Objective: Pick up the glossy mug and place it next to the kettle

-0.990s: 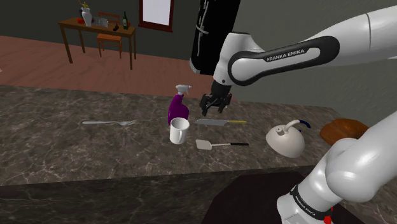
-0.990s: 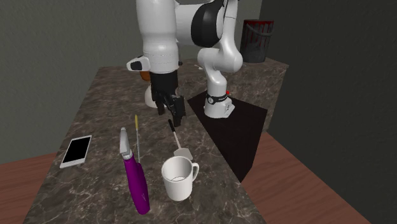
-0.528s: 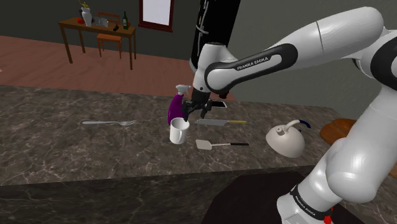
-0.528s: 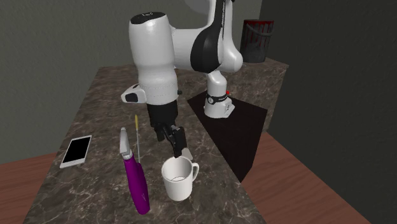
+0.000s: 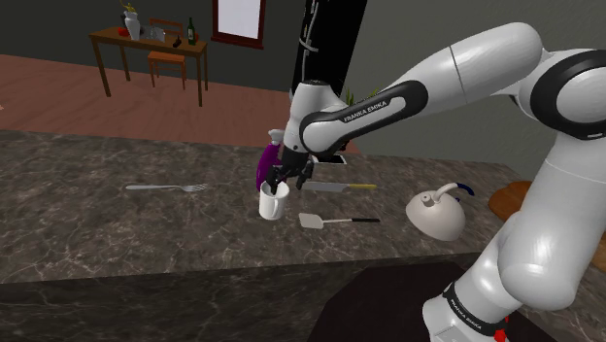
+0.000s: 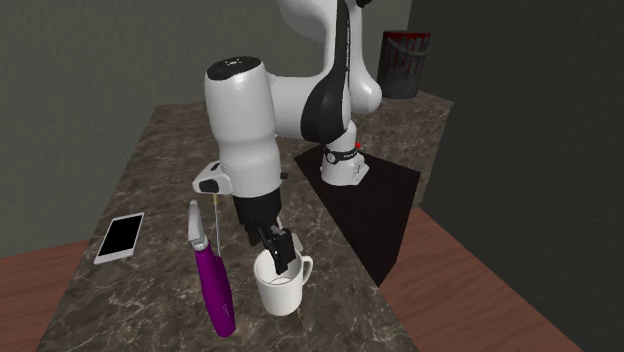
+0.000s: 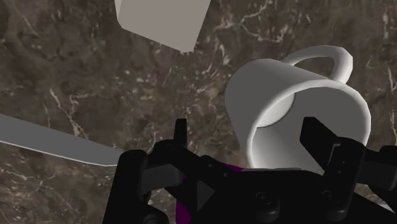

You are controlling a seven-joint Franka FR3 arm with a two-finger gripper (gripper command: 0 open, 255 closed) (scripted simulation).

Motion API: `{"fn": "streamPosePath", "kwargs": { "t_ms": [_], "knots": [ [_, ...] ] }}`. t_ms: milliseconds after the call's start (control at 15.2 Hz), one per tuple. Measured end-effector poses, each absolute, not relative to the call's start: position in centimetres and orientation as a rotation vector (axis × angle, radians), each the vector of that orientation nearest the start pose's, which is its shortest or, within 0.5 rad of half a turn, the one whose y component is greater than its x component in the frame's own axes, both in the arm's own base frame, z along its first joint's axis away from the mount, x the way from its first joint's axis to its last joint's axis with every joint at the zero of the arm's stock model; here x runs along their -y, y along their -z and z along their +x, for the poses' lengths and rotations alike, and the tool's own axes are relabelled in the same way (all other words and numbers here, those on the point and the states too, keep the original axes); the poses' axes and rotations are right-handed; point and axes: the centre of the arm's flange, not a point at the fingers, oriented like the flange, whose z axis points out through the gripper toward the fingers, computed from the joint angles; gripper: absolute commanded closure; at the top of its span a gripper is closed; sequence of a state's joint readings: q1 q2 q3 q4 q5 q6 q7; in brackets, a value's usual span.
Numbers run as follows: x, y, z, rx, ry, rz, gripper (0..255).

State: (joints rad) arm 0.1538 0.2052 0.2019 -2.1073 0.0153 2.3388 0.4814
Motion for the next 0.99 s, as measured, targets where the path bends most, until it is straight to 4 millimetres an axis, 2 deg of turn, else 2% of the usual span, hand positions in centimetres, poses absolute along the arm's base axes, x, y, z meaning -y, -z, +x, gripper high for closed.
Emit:
{"fn": "streamPosePath", "kwargs": {
  "t_ms": [132, 528, 594, 990],
  "knots": [
    [-19.94, -31.49, 53.95, -0.217, 0.010, -3.074, 0],
    [-20.00, -31.12, 54.07, -0.217, 0.010, -3.074, 0],
    [-20.00, -31.11, 54.07, -0.217, 0.010, -3.074, 255],
    [-20.00, -31.09, 54.06, -0.217, 0.010, -3.074, 255]
  ]
}}
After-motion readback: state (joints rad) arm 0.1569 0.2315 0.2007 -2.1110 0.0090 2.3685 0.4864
